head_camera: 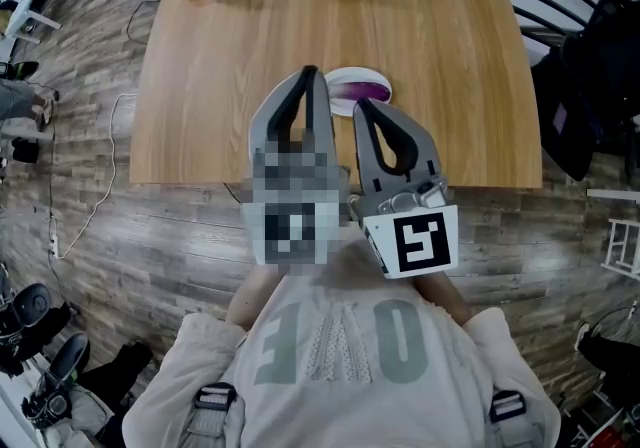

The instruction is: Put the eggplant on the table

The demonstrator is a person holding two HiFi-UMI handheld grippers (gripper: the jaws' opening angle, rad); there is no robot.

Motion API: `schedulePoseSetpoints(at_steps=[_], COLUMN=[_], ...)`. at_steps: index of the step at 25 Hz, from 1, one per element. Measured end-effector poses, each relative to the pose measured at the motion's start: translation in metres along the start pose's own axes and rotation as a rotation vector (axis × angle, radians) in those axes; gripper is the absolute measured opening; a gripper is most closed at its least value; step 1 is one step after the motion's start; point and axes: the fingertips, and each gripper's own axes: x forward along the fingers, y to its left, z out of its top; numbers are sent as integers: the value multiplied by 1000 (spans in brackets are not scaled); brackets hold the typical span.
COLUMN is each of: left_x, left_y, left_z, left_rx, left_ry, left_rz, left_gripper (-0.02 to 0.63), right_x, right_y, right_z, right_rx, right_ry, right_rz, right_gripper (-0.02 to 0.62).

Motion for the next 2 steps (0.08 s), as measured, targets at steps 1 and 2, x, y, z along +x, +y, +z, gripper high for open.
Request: schedulePoseSetpoints(at_steps=[1,2], left_x=[0,0], left_y=[1,2], left_z=[0,0], left_rx=[-1,-3], left_ry=[0,0], left_rz=[0,1], left_gripper=[9,9], right_x=[0,1], right_y=[1,2], right_z=[-1,-2], right_rx=[4,9], right_ry=[1,2], right_rz=[3,5], right_gripper=[18,18])
